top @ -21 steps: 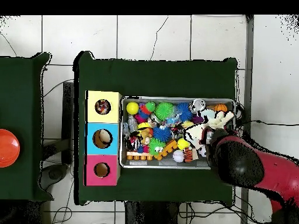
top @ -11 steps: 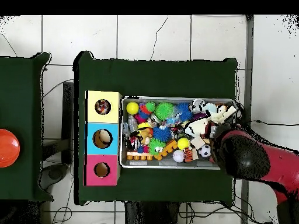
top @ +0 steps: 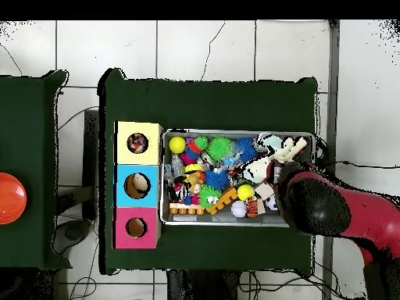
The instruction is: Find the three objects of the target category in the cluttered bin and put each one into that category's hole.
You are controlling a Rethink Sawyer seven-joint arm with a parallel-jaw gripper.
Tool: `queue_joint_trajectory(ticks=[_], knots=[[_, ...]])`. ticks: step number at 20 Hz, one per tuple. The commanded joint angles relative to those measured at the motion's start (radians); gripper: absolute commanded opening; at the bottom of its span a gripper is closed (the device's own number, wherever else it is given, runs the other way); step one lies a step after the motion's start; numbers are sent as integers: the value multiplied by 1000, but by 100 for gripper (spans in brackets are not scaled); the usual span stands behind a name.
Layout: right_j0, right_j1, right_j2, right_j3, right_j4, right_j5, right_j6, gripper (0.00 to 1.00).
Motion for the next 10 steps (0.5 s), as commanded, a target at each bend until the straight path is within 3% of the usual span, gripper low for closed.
queue_joint_trajectory(ticks=[1, 4, 5, 10], knots=[[10, 12, 63, 3, -46, 80, -124, 0], [11, 10, 64, 5, -54, 71, -116, 0], [12, 11, 64, 1, -54, 74, -114, 100], [15, 10, 61, -3, -55, 85, -115, 100]])
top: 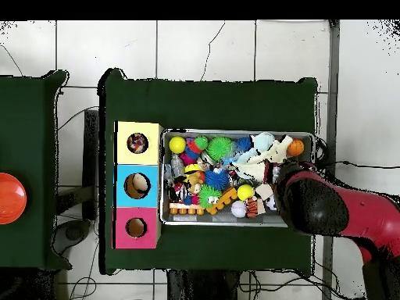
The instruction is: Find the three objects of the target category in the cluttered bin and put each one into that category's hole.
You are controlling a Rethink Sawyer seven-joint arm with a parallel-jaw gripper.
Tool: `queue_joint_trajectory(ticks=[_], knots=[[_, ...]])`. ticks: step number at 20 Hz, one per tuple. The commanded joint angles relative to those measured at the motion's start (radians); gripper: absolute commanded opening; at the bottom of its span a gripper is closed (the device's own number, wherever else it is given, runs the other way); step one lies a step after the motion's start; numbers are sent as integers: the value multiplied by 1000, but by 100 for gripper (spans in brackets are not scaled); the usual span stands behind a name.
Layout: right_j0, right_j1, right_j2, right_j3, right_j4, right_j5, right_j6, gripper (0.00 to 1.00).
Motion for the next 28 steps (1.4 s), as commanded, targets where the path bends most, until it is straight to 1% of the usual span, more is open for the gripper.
queue_joint_trajectory(ticks=[1, 10, 13, 17, 19, 21, 25, 28], knots=[[13, 10, 56, -3, -45, 84, -115, 100], [13, 13, 55, 2, -46, 76, -105, 100], [13, 21, 58, -7, -42, 70, -97, 100], [33, 17, 54, -15, -41, 74, -80, 100], [51, 14, 44, -5, -44, 61, -54, 100], [80, 23, 25, 11, -56, 23, -10, 100], [152, 74, -37, 40, -92, -96, 101, 100], [215, 95, -87, 47, -96, -152, 169, 100]])
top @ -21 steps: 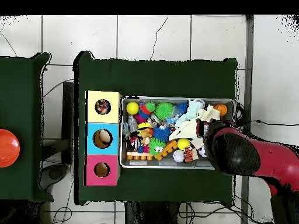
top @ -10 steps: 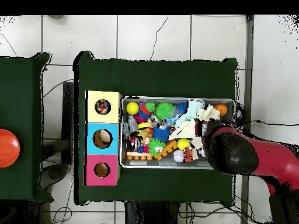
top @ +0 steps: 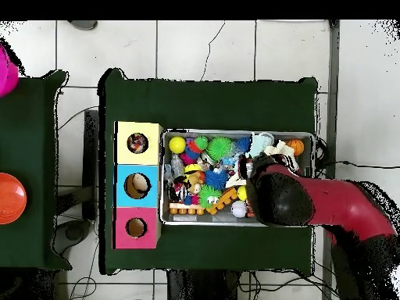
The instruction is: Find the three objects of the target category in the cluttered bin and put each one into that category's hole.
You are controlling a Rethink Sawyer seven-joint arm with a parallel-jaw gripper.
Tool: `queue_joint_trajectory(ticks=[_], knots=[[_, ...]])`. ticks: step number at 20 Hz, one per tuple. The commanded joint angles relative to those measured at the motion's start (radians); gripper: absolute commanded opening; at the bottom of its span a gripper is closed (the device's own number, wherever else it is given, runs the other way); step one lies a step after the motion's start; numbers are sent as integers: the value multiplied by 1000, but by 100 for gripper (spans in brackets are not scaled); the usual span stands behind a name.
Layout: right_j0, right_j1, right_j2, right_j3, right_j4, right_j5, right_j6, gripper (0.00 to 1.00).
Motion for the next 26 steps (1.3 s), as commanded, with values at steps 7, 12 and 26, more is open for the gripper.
queue_joint_trajectory(ticks=[7, 12, 26], knots=[[247, 33, -160, 9, 13, -63, 228, 100], [305, 79, -203, -31, 43, -87, 233, 100], [314, 323, -318, -26, 13, -445, 219, 100]])
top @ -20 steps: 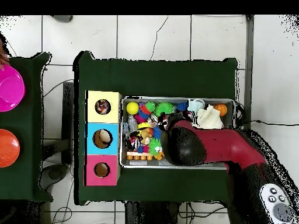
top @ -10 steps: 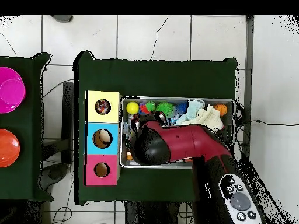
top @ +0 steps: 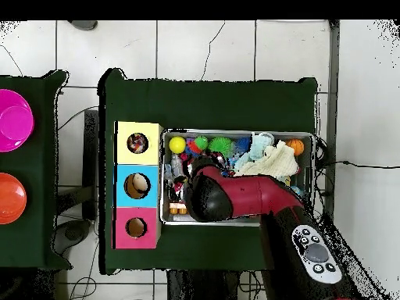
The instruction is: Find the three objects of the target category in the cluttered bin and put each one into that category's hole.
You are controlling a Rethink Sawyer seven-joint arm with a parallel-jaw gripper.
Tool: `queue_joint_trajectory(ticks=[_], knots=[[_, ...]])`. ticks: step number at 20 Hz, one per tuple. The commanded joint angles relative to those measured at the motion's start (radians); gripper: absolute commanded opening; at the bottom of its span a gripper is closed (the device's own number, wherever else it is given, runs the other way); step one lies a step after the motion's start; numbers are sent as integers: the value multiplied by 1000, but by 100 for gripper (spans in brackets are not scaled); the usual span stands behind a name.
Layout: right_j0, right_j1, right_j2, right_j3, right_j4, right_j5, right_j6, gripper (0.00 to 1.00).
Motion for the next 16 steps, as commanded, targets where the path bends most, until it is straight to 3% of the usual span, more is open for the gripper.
queue_joint_trajectory(ticks=[1, 11, 16], knots=[[-3, 159, -111, -24, -3, -153, 214, 100], [51, 275, -221, -40, 17, -286, 184, 100], [74, 277, -251, -10, 34, -314, 199, 100]])
